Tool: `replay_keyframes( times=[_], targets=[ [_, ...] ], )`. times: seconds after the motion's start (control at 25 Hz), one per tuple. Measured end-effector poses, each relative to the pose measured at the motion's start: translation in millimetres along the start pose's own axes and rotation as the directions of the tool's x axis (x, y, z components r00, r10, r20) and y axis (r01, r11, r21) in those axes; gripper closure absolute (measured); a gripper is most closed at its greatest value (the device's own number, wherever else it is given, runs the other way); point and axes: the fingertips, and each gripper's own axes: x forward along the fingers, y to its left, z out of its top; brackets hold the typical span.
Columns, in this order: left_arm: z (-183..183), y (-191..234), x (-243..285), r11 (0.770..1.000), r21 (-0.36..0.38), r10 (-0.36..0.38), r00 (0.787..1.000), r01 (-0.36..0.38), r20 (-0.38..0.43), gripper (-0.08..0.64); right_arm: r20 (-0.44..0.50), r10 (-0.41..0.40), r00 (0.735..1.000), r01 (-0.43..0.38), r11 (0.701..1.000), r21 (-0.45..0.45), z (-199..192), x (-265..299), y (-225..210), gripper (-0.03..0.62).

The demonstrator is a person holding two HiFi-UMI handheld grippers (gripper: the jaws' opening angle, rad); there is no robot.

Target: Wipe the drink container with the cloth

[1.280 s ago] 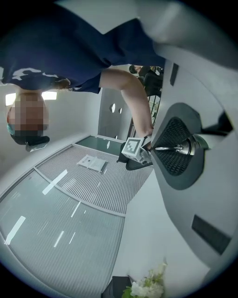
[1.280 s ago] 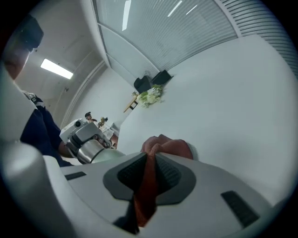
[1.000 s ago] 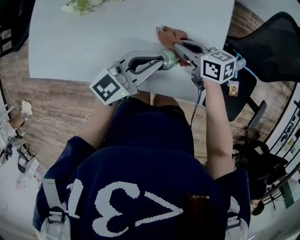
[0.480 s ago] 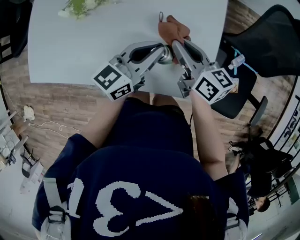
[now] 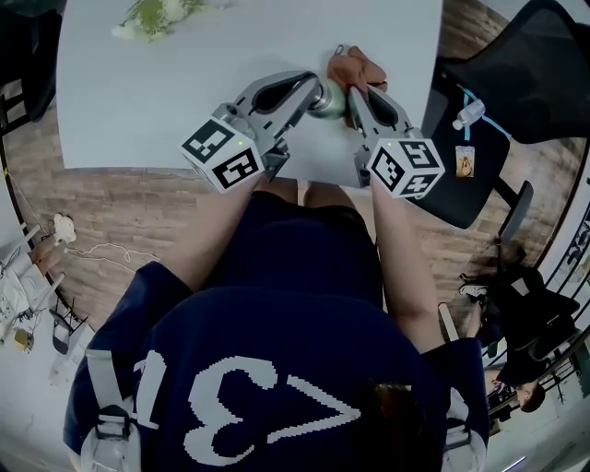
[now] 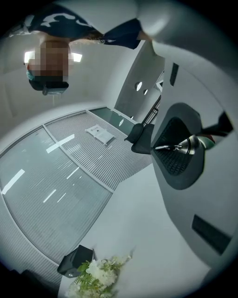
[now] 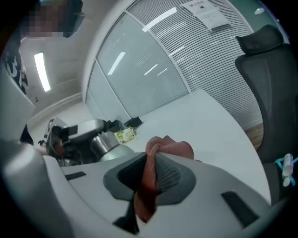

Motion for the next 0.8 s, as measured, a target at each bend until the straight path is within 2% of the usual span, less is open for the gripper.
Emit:
replay_keyframes(
  times=[0.12,0.24,0.32,0.44,0.6,0.8],
  targets=[
    [2,6,1,0.999,-0.023,0.026,1.0,-0.026,0.005,0.537,0.097,0.071,0.993,-0.076,0.996,0.041,27,-6,29,0.528],
    [5,13,2,0.998,-0.047,0.053,0.999,-0.053,0.007,0.537,0.195,0.152,0.969,-0.166,0.985,0.056,57,-11,63,0.529],
    [7,18,2,0.995,-0.061,0.075,0.997,-0.075,0.008,0.537,0.214,0.162,0.963,-0.174,0.984,0.037,63,-12,75,0.529],
    [9,22,4,0.993,-0.07,0.093,0.996,-0.093,0.008,0.537,0.191,0.115,0.975,-0.117,0.993,0.0,50,-11,65,0.529],
    [9,21,3,0.993,-0.069,0.096,0.995,-0.096,0.007,0.537,0.155,0.004,0.988,0.005,0.998,-0.06,21,-16,33,0.529],
    [10,24,3,0.993,-0.072,0.097,0.995,-0.096,0.001,0.537,-0.004,-0.133,0.991,0.131,0.976,-0.176,-21,-15,-4,0.529]
  ],
)
